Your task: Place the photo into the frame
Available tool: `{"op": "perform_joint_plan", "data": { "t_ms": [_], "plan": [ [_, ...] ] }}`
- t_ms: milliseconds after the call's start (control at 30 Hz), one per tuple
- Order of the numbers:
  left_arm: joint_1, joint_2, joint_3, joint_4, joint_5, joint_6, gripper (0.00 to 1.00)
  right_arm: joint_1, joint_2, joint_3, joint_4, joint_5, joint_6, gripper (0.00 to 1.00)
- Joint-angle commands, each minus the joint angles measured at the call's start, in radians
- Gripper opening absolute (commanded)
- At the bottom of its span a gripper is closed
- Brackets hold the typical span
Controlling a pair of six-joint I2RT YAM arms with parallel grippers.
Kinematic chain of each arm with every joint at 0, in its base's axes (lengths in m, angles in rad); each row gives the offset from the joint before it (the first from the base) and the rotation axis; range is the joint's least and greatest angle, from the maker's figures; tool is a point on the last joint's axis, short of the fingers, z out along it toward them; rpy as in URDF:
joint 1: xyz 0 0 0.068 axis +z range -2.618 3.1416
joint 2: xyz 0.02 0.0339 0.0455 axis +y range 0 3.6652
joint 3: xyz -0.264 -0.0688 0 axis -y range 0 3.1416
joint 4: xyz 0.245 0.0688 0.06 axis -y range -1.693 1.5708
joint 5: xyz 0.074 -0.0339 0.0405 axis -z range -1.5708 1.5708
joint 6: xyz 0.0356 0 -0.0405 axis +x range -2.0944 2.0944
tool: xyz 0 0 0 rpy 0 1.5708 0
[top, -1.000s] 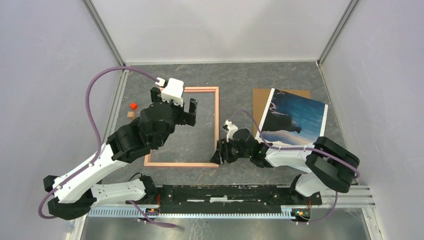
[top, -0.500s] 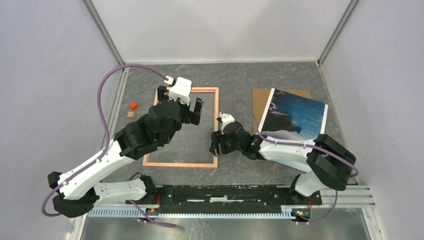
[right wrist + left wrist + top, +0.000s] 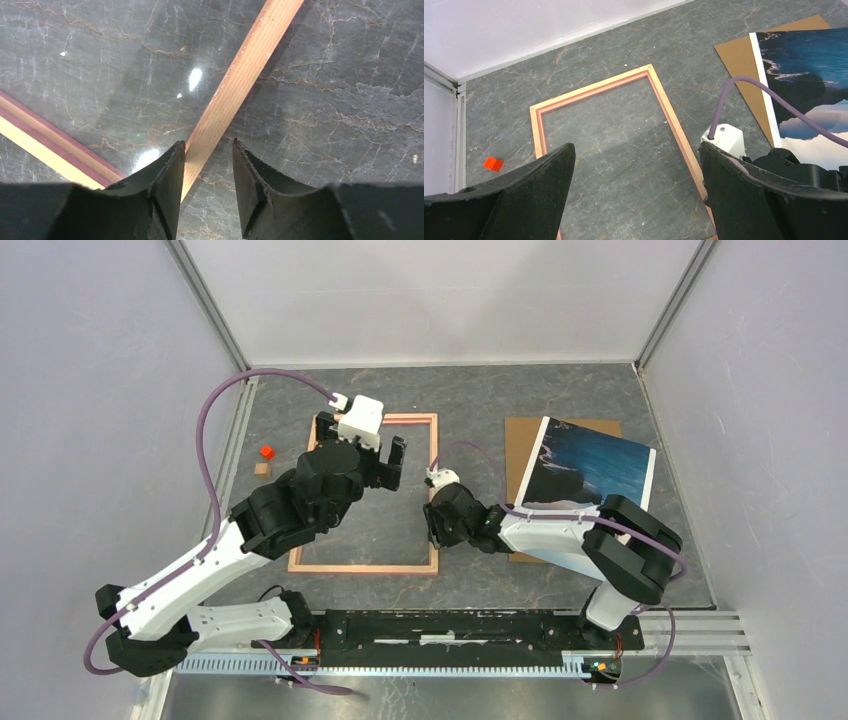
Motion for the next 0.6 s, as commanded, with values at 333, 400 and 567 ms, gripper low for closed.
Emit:
{"op": "perform_joint_plan", "data": {
  "t_ms": [333, 400, 567],
  "plan": [
    [0.005, 0.016, 0.001, 0.042, 0.048, -0.012, 1.0, -0.246, -0.087, -0.035, -0.139, 0.135, -0.361, 0.44],
    [0.012, 0.047, 0.015, 0.024, 0.045, -0.021, 1.0, -0.266, -0.111, -0.027, -0.146, 0.141, -0.397, 0.48],
    [0.08, 0.115, 0.013, 0.022, 0.053, -0.062, 1.0, -0.269, -0.175, 0.028, -0.203, 0.158, -0.425, 0.65]
  ]
}}
